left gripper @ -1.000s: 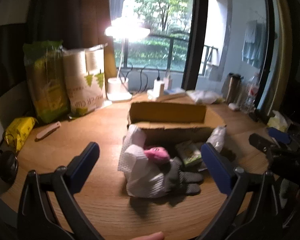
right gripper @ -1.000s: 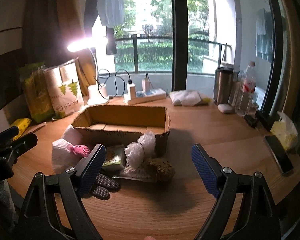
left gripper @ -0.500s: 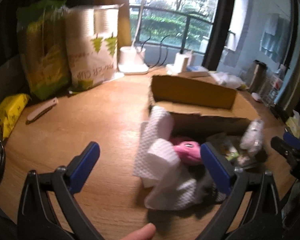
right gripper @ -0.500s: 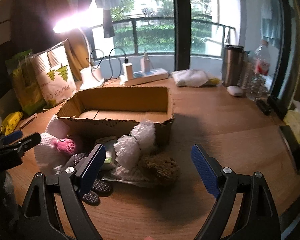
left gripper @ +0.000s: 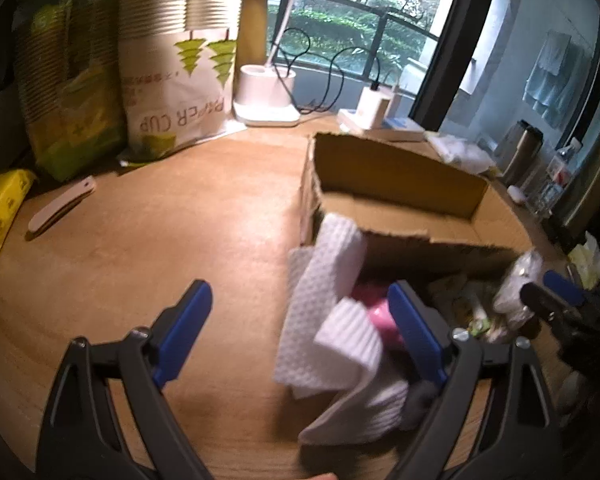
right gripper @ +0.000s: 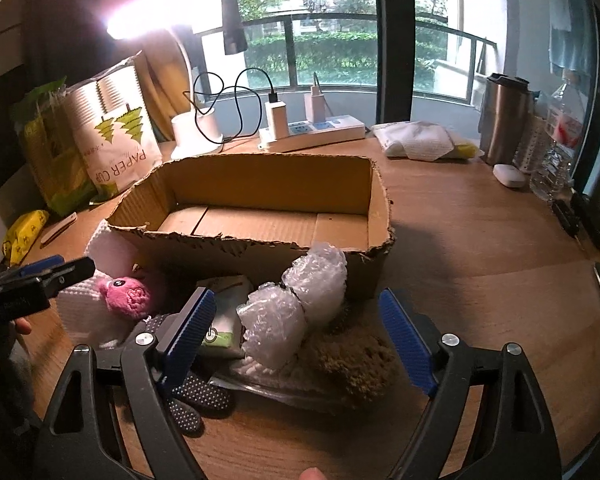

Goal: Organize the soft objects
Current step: 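Grasp the white textured cloth with the left gripper while the right grasps the bubble-wrapped bags, then carry both held items into the cardboard box and open both grippers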

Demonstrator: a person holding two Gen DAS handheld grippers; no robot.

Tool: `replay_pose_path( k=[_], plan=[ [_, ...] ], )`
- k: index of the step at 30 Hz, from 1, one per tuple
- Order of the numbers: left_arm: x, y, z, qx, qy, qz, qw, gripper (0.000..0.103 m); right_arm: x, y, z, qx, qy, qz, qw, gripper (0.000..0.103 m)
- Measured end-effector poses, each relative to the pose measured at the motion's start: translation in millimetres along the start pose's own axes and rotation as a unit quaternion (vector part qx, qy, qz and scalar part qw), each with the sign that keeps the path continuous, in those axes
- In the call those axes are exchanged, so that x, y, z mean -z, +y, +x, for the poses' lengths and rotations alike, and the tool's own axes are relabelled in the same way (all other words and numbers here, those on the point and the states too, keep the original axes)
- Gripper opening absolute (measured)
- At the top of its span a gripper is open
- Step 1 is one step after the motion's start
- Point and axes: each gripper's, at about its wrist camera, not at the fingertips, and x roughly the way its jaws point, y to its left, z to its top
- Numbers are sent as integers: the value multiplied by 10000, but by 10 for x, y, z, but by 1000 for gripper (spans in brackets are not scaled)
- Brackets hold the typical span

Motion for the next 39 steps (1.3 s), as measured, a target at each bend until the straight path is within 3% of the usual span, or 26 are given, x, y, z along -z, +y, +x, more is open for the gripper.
replay_pose_path(
  k=[3,4,5,6,10,12,20,39],
  plan=[
    [-75,-14,63,6,-10,24,10000,89,-23,-6,36,-20,33,-12,10000,82],
    [-90,-4,118,25,54,21,10000,84,-28,-7,51,-23,44,-10,10000,80],
    [-105,20,204,24,219,-10,9998,69,-32,-17,61,-38,51,11,10000,78],
    [-114,58,270,47,343,-69,9994,61,-37,-23,75,-56,70,22,10000,75],
    [-130,94,327,87,459,-69,9989,56,-41,-57,105,-158,136,54,9998,68],
    [-125,84,334,212,554,-78,9982,45,-27,-51,120,-223,195,62,9995,58],
    [-117,10,240,567,514,-1,9971,10,-27,5,18,-352,18,-46,9994,48],
    [-459,-95,-525,869,-485,178,9949,6,-146,-15,-470,-370,-715,-113,9967,47]
  ],
)
